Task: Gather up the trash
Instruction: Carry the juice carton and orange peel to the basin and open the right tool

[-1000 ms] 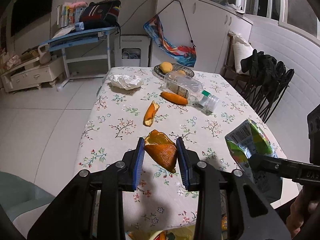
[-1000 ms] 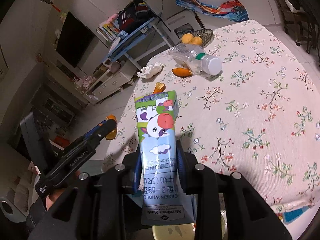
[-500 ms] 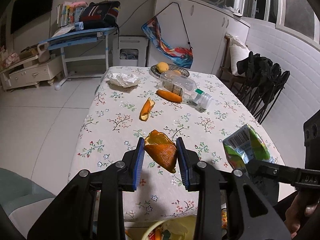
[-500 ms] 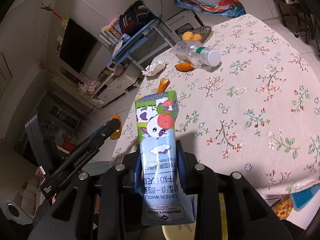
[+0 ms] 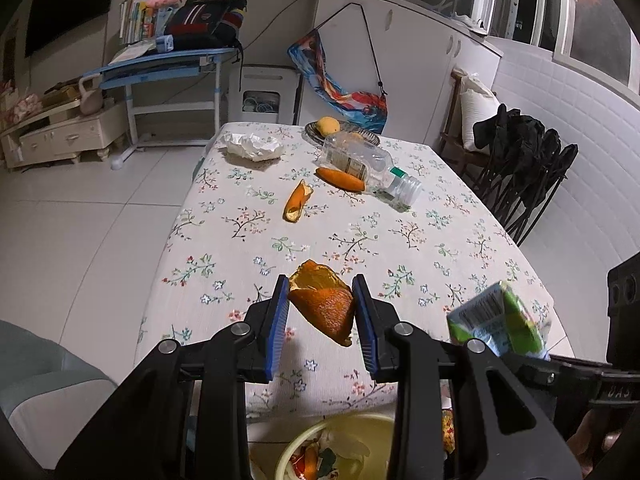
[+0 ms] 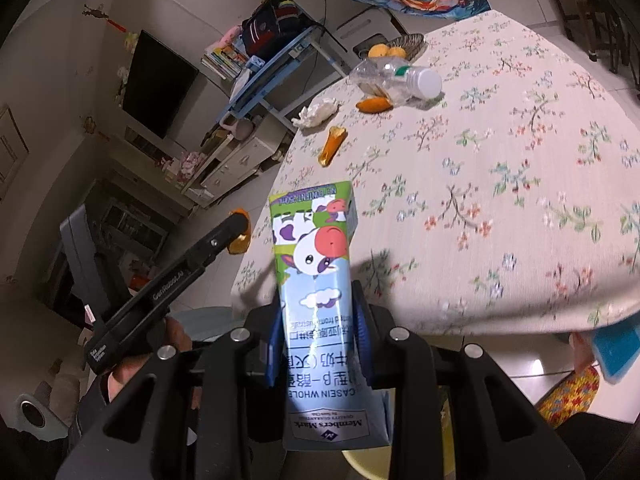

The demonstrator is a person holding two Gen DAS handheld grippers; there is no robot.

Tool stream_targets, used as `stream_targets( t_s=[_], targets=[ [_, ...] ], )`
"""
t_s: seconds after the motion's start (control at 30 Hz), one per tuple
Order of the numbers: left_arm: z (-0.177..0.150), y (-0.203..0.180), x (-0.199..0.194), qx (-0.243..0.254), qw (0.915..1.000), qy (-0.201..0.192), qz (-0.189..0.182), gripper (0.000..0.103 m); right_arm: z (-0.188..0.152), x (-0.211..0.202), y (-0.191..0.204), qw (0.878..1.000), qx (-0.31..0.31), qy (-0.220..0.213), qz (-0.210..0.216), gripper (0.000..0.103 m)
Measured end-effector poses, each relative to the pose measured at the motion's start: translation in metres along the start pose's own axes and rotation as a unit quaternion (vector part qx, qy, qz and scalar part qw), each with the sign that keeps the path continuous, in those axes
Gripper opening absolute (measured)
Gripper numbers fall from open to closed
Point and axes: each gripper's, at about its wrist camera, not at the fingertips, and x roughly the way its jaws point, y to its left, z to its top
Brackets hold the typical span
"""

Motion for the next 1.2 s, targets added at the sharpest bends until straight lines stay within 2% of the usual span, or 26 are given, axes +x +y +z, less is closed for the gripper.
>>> stream_targets(
  t_s=[0.4,0.63,0.97,1.07,1.13,1.2],
  targets=[
    [-0.016,0.004,-0.017,-0.014,0.9998,-0.006,-0.015,0.031,-0.047,0.011,0.004,0.998,0.01,0.061,-0.007,0.031],
    [-0.026,0.004,-0.028,-0.014,0.9997,-0.004,-0.019,0.031,-0.073,0.025,0.01,0.994,0.003,0.104,-0.026,0.031],
    [-0.042,-0.001,-0.041,-0.009,0.9996,-0.001,-0.028,0.031,-0.09,0.035,0.009,0.989,-0.004,0.136,-0.056,0.032],
    [-0.046,-0.002,-0.046,-0.01,0.9995,-0.002,-0.03,0.031,-0.091,0.039,0.01,0.988,-0.004,0.139,-0.066,0.039],
    [-0.049,-0.002,-0.049,-0.01,0.9994,-0.002,-0.032,0.031,-0.09,0.039,0.01,0.988,-0.003,0.136,-0.072,0.049],
    [-0.051,-0.002,-0.052,-0.009,0.9994,-0.001,-0.034,0.031,-0.089,0.037,0.009,0.989,0.001,0.132,-0.073,0.051]
  ],
)
